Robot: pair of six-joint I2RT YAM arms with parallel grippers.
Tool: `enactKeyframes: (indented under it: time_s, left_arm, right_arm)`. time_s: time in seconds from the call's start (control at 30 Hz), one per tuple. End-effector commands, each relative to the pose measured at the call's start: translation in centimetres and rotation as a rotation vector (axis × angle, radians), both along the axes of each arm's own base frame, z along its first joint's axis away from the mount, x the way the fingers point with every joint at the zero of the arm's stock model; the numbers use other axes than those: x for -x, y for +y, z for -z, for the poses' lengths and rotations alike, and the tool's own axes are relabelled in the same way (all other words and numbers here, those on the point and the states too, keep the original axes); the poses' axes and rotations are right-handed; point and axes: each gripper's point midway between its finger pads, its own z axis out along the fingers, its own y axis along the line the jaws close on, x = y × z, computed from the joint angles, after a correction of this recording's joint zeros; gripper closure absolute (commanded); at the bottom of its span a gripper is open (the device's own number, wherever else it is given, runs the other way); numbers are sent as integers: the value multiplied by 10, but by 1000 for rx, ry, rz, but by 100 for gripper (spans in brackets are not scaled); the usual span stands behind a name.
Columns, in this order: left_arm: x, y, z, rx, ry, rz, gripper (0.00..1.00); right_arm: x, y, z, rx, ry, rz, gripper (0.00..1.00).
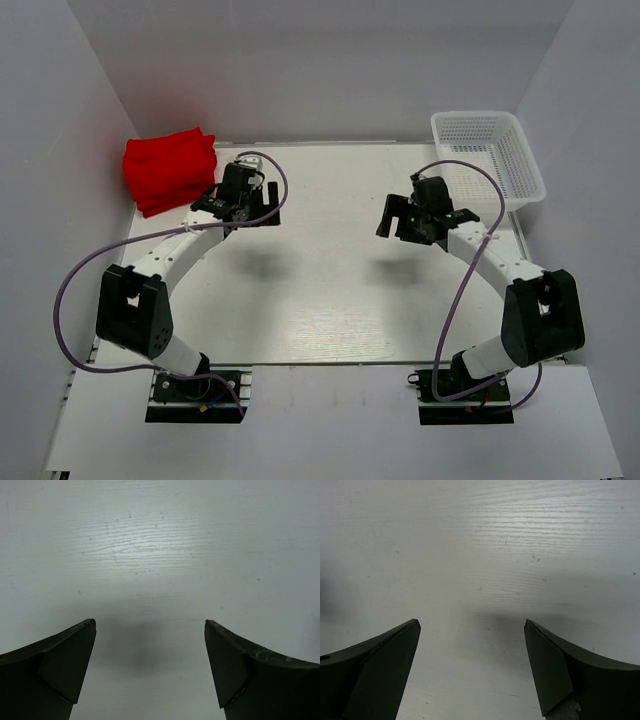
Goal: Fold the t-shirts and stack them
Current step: Put the neatly folded tshirt into the corner of the board with the left arm
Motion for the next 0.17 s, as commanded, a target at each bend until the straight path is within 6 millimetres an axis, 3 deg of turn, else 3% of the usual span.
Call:
enactKeyframes:
  time_s: [0.0, 0.13]
  left_arm:
    - [0, 4, -20, -17, -62, -30, 0]
    - [3, 4, -20, -35, -54, -33, 0]
  right_arm:
    - [-14, 11, -34, -69, -130, -15, 10]
    - [-14, 11, -39, -83, -162, -20, 10]
